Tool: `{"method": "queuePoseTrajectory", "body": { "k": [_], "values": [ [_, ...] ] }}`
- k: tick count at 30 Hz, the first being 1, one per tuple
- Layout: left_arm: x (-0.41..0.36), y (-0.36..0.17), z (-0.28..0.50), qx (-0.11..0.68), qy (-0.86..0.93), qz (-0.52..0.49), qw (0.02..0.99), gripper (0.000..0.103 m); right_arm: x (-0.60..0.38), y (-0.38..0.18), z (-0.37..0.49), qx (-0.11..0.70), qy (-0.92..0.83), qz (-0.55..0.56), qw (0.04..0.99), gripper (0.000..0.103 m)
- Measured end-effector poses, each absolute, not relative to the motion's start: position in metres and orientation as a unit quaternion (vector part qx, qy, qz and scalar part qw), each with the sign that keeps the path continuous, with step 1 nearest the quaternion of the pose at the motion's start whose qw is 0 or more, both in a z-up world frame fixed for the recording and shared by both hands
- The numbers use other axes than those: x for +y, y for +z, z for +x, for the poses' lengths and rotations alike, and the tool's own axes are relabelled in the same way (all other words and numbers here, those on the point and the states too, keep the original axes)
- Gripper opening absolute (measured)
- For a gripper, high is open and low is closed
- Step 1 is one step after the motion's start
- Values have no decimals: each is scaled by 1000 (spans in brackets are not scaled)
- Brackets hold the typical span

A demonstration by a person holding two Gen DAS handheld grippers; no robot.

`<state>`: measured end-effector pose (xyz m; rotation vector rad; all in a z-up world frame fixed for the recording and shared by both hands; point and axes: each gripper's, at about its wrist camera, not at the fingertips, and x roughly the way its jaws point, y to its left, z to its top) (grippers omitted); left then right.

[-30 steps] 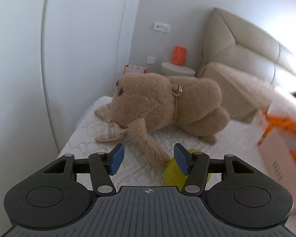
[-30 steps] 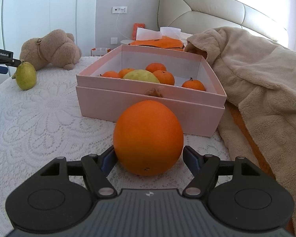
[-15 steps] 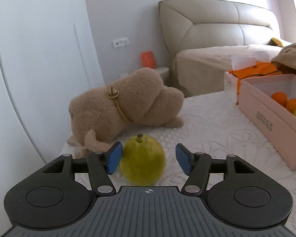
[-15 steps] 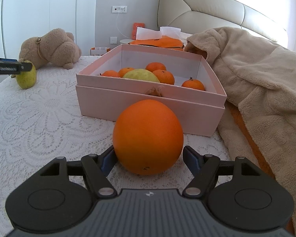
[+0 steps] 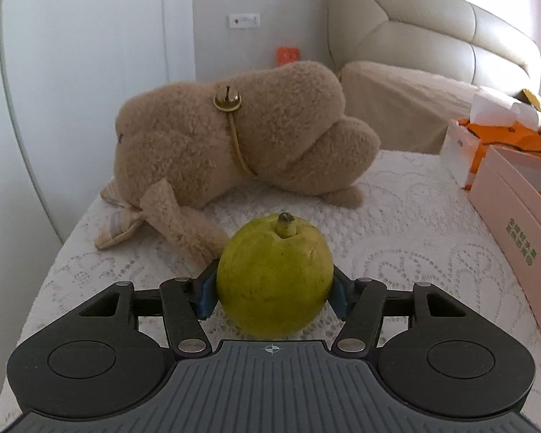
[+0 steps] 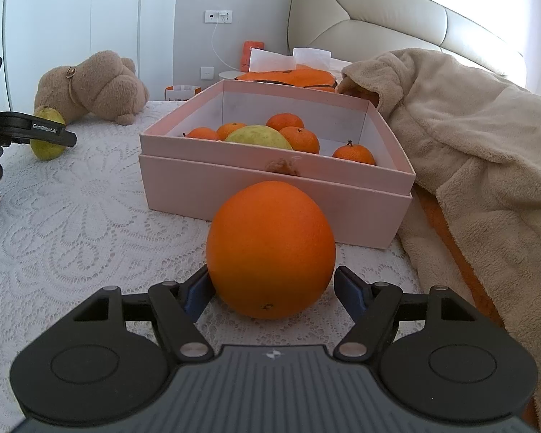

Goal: Organize fruits

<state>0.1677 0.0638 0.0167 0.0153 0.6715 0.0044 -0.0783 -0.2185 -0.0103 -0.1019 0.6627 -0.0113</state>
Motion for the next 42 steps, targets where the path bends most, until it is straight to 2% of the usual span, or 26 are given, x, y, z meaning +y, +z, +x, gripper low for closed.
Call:
{"method": "queuePoseTrajectory", "body": {
  "k": [9,14,18,24,27,42],
  "values": [
    [35,35,109,332,-91,-12,939,64,-222,-10,-77,328,-2,-35,944,73],
    [2,25,68,359,-154,-46,919,64,-223,-10,-79,325,-1,-31,945,73],
    [-17,21,44,340,-138,-25,930,64,-224,-8,-82,315,11,-24,949,73],
    [-12,17,44,333,-134,-55,932,64,-226,-8,-74,329,10,-9,944,73],
    [-9,17,45,328,-136,-67,932,64,-226,-7,-72,328,9,0,945,70],
    [-14,15,42,324,-137,-51,935,65,-226,5,-94,346,-1,23,938,68]
  ]
}}
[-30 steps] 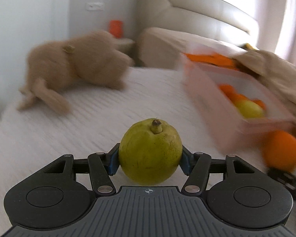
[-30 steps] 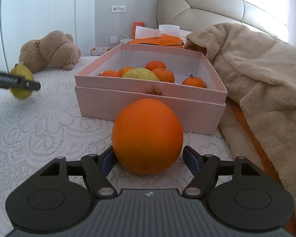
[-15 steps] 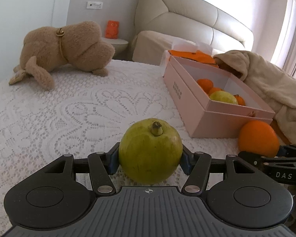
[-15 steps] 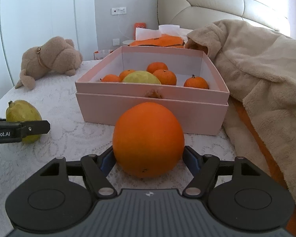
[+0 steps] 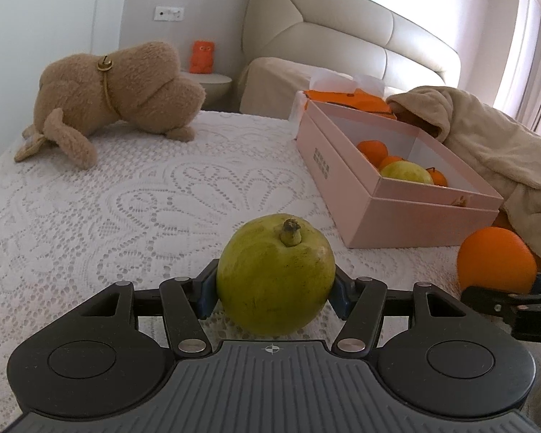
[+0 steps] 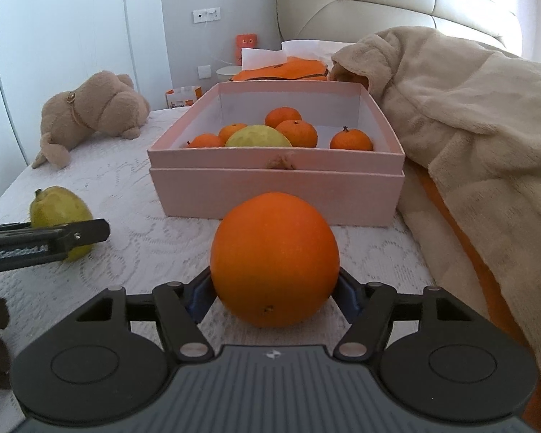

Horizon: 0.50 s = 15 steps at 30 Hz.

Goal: Organize fruits

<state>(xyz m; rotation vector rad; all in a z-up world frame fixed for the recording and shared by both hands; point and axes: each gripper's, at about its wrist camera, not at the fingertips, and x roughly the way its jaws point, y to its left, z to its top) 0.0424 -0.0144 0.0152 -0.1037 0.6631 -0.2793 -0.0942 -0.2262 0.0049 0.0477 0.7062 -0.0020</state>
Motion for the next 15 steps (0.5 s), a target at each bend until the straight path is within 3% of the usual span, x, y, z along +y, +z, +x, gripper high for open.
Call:
{"method": "queuePoseTrajectory", "body": {
  "k": [15],
  "values": [
    [-15,15,43,324,-136,-47,935,65,-224,-1,-96,341,-2,-4,940,68]
  ]
}}
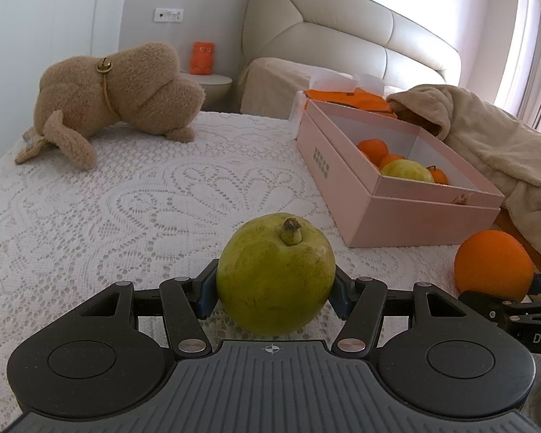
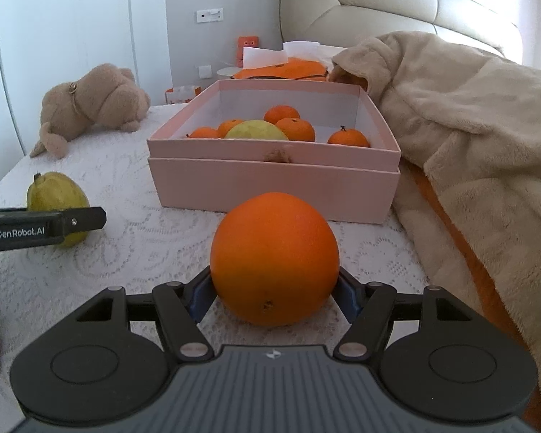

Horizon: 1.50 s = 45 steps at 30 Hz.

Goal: Organize fruits

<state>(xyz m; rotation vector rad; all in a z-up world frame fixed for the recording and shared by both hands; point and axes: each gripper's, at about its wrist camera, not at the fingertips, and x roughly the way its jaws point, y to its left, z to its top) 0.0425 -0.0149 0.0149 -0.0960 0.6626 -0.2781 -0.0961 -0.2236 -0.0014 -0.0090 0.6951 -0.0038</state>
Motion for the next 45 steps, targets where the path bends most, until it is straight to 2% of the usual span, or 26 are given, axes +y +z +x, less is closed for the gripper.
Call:
{"method": "queuePoseTrajectory", "body": {
  "k": [17,32,35,39,45],
  "values": [
    [-17,14,43,323,-134,-39,936,65,-218,-1,-90,324,-7,-35,945,69],
    [-26,17,42,324,-122,-12,938,64,-233,3,-85,340,1,27,940,69],
    [-30,23,43,328,-139,-33,934,64,-242,8,-84,347,7,58,936,68],
    [-44,46,45,306,-165,-39,937,64,-251,29,-91,326,11,87,941,68],
    [-84,107,65,259,-186,-17,948,64,-263,108,-85,244,10,106,964,68]
  ]
}}
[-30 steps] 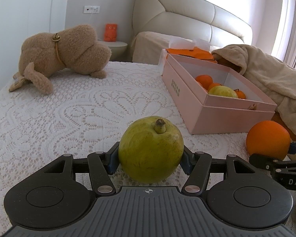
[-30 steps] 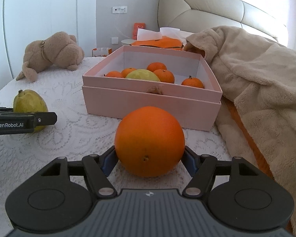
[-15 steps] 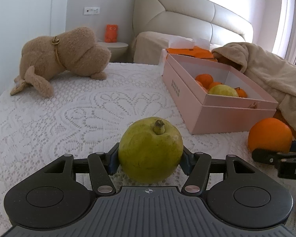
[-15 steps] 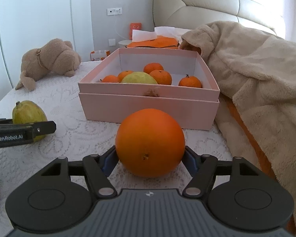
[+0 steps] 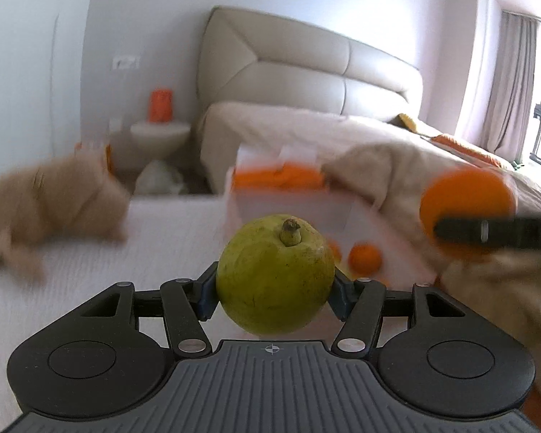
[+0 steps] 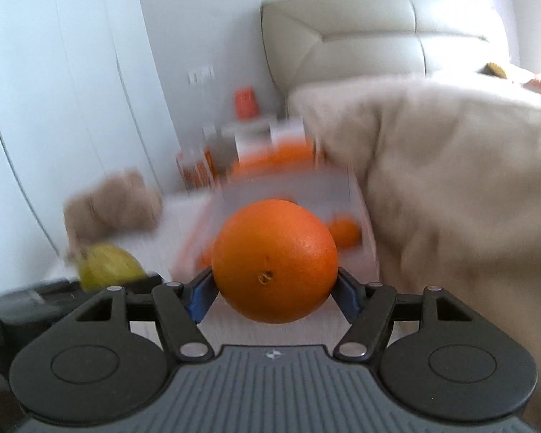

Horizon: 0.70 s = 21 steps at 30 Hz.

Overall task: Organize fruits
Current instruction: 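Carry both fruits over the pink box and open the left gripper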

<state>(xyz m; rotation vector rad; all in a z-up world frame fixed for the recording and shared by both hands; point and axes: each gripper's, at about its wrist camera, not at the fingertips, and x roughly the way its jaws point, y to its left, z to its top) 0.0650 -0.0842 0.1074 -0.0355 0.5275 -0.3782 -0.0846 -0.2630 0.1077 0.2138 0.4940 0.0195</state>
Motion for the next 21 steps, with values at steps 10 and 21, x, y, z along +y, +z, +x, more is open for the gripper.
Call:
{"method": "queuePoseTrajectory", "body": {
  "k": [10,21],
  "values": [
    [-147,135,113,273,-247,11,930,64,-283,204,-26,183,-2,60,981,68],
    [-191,57,204,407,-270,62,870,61,-294,182,22,251,3,38,967,68]
  ]
}}
